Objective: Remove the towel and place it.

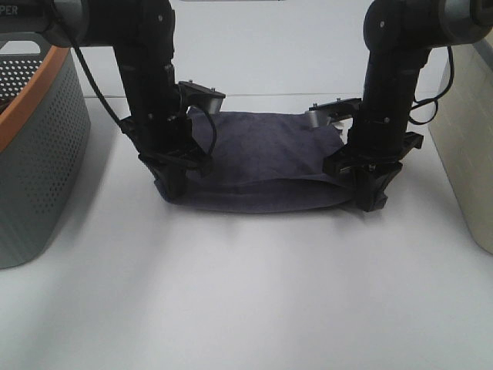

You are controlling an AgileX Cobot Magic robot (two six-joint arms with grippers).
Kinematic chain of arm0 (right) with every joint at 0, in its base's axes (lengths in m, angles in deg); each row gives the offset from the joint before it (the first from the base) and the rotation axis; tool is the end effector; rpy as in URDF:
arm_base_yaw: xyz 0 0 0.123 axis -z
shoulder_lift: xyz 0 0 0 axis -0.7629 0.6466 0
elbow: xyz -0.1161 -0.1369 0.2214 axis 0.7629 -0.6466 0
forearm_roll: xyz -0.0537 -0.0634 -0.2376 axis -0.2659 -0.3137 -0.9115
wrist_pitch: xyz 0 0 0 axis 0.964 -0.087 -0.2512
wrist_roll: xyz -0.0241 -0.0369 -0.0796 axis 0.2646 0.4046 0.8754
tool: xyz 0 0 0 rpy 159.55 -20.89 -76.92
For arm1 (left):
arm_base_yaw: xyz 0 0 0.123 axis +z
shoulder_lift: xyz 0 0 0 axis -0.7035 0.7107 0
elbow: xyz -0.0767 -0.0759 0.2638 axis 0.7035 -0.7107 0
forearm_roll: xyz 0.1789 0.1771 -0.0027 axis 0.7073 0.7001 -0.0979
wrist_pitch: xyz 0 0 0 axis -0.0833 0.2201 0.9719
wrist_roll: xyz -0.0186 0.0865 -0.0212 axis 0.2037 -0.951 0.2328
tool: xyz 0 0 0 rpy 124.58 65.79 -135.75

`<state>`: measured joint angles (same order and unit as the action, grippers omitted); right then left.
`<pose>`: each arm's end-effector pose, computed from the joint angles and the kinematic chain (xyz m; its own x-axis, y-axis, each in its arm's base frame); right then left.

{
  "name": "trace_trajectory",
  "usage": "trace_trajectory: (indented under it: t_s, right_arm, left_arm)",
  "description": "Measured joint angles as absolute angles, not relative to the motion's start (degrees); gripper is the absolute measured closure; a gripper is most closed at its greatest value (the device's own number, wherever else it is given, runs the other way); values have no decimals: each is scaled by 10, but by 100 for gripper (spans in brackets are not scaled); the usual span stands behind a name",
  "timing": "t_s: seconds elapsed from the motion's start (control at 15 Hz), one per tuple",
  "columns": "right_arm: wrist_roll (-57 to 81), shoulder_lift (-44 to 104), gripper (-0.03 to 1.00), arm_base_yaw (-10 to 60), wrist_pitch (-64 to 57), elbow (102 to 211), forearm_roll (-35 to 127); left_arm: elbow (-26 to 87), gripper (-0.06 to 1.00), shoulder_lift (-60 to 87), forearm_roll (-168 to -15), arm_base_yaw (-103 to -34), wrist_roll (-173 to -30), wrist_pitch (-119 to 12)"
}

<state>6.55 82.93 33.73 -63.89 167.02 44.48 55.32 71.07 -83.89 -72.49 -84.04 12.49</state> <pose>0.3916 0.1228 0.1321 -0.8469 -0.5154 0.1311 -0.4970 0.8547 0.1497 0.3980 -0.2203 0.1492 -0.7446 0.6674 -0.0124 0.6649 0.7398 -0.1029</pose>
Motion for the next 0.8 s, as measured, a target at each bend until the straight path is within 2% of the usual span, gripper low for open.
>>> trace_trajectory:
  t_s: [0.33, 0.4, 0.67, 0.8]
  right_arm:
    - [49, 829, 96, 337, -639, 1646, 465]
    - [47, 829, 91, 337, -639, 1646, 469]
    - [3, 829, 52, 337, -639, 1646, 475]
    - [-29, 824, 43, 337, -639, 1644, 475]
  left_arm:
    - [541, 94, 711, -842, -748, -843, 126]
    - [541, 94, 711, -842, -750, -843, 126]
    - [541, 94, 711, -842, -750, -843, 126]
    - [541, 94, 711, -840, -750, -836, 126]
